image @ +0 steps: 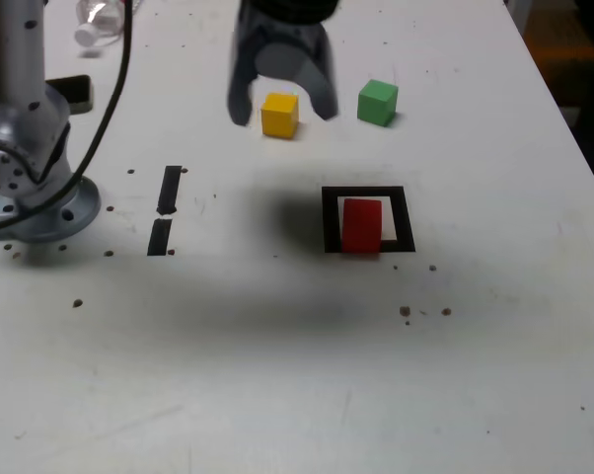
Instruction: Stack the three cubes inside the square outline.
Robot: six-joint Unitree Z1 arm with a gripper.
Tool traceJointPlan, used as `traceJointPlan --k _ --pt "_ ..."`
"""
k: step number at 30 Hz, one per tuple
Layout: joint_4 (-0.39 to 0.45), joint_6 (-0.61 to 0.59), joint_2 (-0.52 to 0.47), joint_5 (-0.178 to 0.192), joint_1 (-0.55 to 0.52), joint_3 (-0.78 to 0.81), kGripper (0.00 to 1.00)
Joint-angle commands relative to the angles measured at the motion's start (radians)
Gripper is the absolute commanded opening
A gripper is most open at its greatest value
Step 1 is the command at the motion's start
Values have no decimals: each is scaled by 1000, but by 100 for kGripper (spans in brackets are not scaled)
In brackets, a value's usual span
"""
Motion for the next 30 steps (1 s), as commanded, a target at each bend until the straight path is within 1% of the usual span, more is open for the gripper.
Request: traceJointPlan --k 1,9,15,17,21,25,30 --pt "0 24 -23 8 26 22 83" --pt "-35 120 -65 34 136 98 85" --pt "-60 196 -82 56 211 115 85" --pt "-80 239 -80 60 247 118 85" --pt "-122 323 -60 57 305 118 85" --pt "-147 374 -44 52 336 115 85" --pt "-185 495 25 30 424 99 85"
